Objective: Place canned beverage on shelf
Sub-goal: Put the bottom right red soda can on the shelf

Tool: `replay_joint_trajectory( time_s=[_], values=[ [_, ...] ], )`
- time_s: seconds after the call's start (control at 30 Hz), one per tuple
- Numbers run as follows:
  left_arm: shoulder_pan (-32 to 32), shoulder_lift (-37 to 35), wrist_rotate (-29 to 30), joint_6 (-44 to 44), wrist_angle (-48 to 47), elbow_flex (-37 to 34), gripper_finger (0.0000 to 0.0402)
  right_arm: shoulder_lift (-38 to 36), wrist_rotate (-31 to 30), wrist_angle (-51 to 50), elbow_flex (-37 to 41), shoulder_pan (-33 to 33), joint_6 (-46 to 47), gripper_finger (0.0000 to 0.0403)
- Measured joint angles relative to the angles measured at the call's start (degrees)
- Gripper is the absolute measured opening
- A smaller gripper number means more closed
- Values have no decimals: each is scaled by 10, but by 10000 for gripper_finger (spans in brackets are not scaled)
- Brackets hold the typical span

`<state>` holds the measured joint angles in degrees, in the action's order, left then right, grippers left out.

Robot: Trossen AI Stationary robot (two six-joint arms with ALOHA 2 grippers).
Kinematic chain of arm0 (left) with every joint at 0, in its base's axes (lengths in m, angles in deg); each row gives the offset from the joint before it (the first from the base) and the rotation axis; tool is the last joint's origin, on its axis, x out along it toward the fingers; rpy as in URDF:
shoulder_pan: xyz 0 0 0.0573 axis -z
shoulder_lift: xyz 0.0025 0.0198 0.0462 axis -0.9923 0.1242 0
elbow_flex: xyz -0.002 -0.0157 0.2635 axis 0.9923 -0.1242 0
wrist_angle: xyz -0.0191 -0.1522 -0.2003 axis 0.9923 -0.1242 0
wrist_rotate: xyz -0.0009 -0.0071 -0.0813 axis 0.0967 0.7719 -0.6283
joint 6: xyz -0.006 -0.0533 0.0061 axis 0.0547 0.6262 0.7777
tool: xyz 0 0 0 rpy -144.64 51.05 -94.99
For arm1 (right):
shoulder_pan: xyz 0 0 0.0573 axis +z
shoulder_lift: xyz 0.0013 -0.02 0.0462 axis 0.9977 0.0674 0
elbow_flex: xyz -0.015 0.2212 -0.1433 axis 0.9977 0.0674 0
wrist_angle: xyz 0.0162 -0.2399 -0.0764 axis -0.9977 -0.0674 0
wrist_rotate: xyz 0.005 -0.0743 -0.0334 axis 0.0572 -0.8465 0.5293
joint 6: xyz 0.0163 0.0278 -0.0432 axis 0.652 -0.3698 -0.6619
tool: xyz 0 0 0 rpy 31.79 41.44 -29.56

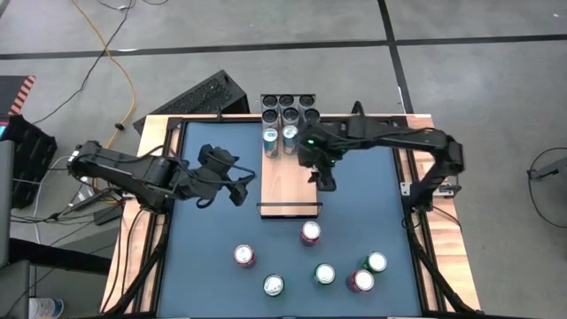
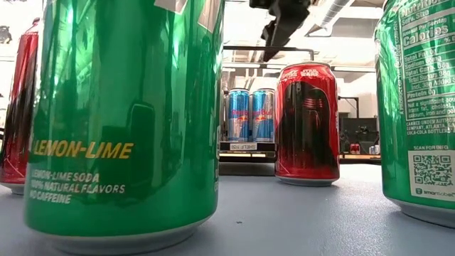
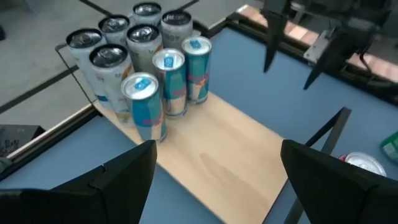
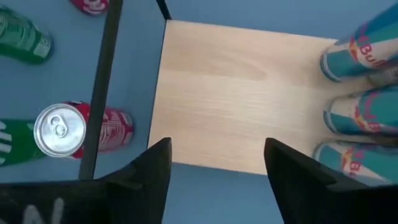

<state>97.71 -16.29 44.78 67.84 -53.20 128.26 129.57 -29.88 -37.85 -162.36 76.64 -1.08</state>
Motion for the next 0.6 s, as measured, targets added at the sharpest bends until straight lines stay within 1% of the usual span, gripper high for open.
replay_joint_trajectory(
  time_s=[0.17,0.3,0.37,0.47,0.6],
  values=[
    [0,-12,2,-10,32,0,330,-93,-26,128,131,3,47,197],
    [0,-25,-6,-39,74,0,330,-139,-71,217,215,4,97,150],
    [0,-31,-7,-52,92,0,330,-150,-98,250,246,5,123,123],
    [0,-42,-7,-66,108,0,330,-153,-119,280,279,13,153,84],
    [0,-56,-8,-65,116,0,330,-153,-121,311,301,30,173,43]
  ],
)
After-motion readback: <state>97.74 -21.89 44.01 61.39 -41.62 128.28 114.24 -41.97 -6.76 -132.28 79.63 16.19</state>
